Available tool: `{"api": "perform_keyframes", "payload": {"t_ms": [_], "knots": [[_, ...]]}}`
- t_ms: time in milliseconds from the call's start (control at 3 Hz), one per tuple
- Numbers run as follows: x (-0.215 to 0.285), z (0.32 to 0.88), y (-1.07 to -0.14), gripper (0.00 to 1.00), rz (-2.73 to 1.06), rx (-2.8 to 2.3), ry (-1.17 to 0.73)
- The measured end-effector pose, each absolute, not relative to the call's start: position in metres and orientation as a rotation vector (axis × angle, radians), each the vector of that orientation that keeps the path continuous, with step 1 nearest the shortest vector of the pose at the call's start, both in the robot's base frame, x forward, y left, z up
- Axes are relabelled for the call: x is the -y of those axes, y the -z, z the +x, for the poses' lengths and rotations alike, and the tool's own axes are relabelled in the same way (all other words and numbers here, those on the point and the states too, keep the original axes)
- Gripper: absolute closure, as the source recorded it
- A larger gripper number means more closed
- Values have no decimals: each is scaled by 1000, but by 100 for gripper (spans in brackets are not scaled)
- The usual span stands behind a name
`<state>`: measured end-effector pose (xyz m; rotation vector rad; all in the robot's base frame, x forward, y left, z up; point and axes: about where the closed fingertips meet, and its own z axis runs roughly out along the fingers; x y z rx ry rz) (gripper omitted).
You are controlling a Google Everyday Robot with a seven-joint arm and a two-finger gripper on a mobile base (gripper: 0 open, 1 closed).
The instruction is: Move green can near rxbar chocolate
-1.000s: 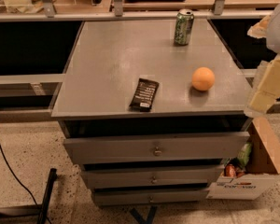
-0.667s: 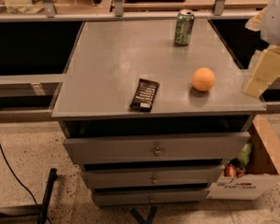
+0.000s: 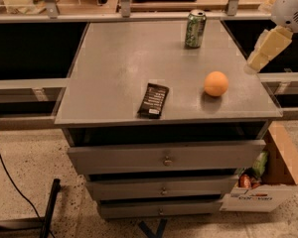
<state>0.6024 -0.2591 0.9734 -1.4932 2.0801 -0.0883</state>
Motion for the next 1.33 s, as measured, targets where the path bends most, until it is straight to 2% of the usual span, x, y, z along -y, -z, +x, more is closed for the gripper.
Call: {"api": "perform_keyframes", "payload": {"t_ms": [667, 1000, 1333], "knots": [[260, 605, -970, 0, -1477, -2084, 101], [268, 629, -952, 0, -1373, -2084, 64], [279, 683, -927, 0, -1265, -2063, 27]]}}
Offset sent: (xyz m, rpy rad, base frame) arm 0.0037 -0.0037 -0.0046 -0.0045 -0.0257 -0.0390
